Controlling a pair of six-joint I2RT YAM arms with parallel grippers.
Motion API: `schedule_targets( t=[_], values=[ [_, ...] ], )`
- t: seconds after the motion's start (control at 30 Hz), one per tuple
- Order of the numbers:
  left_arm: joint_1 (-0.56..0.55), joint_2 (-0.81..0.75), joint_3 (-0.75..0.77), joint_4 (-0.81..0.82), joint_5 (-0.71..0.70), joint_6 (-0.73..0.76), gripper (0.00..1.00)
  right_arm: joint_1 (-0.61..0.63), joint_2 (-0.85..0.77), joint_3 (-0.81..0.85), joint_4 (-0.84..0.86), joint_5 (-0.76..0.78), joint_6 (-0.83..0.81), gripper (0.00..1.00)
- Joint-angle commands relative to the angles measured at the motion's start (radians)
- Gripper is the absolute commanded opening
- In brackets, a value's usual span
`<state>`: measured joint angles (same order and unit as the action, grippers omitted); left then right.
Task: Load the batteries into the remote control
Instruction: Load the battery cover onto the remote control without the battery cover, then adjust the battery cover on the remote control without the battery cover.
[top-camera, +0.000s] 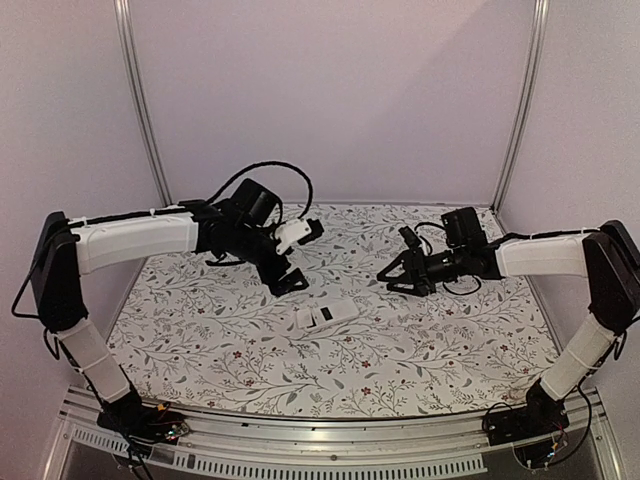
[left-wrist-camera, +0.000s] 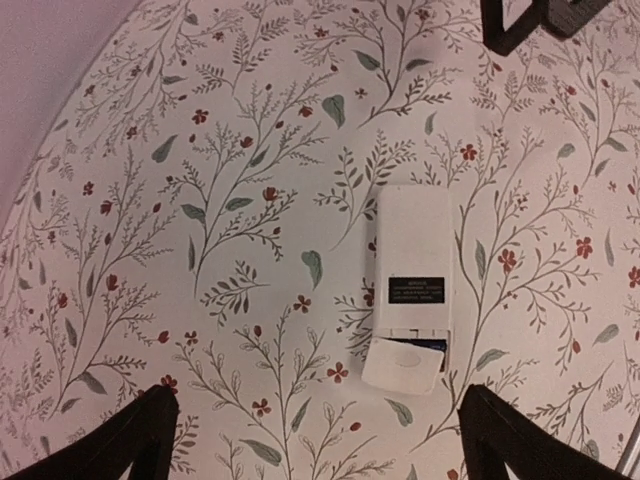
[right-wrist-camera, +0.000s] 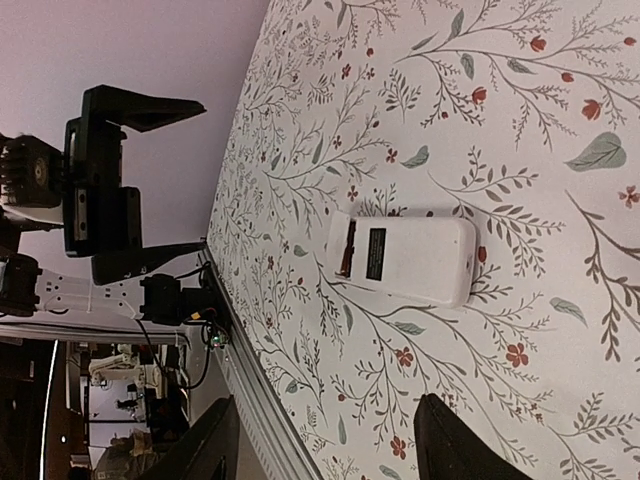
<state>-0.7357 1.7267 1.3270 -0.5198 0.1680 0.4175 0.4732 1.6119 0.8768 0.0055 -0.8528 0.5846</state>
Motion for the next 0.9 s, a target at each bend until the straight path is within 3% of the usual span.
schedule_targets(
  t=[0.0,0.1,0.17,0.27,0.4,0.53,0.87],
  values=[
    [0.029,-0.11,-0.113,0.191,-0.195,-0.411,1.0,0.023,0.09,0.093,-0.049,0.061,-0.033,0.6],
    [0.047,-0.159,-0.136,0.135,-0.314,-0.639,0.99,0.029,0.153,0.166,-0.099,0.099,-0.071,0.6],
    [0.063,-0.188,-0.186,0.149,-0.227,-0.674,0.99,0.029,0.191,0.212,-0.128,0.111,-0.099,0.59],
    [0.075,-0.267,-0.339,0.305,-0.064,-0.772,1.0,0.033,0.27,0.271,-0.159,0.102,-0.123,0.58],
    [0.076,-0.322,-0.489,0.432,-0.052,-0.877,0.99,0.046,0.347,0.327,-0.185,0.091,-0.148,0.56],
    [0.076,-0.305,-0.561,0.481,-0.064,-0.944,0.81,0.065,0.424,0.372,-0.209,0.095,-0.162,0.55],
    [0.064,-0.179,-0.634,0.685,0.013,-1.073,0.56,0.111,0.506,0.387,-0.227,0.105,-0.17,0.51]
  ],
)
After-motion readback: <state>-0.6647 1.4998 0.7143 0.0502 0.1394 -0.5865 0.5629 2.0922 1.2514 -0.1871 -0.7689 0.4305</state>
